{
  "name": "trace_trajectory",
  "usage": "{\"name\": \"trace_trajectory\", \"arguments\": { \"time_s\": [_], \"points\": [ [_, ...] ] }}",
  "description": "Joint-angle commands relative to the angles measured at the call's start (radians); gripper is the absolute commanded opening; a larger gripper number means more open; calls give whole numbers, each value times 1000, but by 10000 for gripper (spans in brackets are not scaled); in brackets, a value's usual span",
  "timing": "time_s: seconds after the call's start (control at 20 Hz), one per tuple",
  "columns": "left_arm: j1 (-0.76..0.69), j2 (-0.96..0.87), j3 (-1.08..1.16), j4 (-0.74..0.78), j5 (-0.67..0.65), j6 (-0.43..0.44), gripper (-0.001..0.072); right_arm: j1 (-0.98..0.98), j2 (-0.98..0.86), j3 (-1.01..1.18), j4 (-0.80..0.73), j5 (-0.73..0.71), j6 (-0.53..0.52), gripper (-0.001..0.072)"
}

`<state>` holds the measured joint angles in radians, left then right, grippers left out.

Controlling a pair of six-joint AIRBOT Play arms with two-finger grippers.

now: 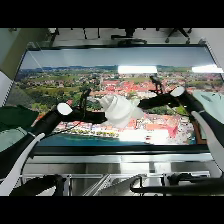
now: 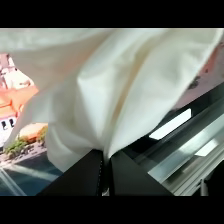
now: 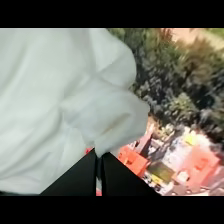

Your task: Fold the shirts.

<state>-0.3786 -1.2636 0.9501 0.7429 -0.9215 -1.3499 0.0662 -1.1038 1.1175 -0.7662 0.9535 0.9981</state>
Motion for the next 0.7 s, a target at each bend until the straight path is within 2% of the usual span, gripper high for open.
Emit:
{"name": "trace_trajectory", "arguments": {
  "time_s": [0.0,0.15,0.3,0.5,0.65],
  "points": [
    [81,136,104,-2,-134,3,15,-72,233,34,-4,37,4,20],
    [150,254,245,-6,-185,-13,15,-107,421,159,-5,48,0,20],
    [191,349,406,-11,-222,-24,15,-107,531,336,-5,47,-13,20],
    [194,406,628,-13,-254,-39,15,-107,561,550,6,69,-59,20],
    [183,388,743,-10,-286,-46,15,-107,536,585,56,105,-94,20]
  ]
}}
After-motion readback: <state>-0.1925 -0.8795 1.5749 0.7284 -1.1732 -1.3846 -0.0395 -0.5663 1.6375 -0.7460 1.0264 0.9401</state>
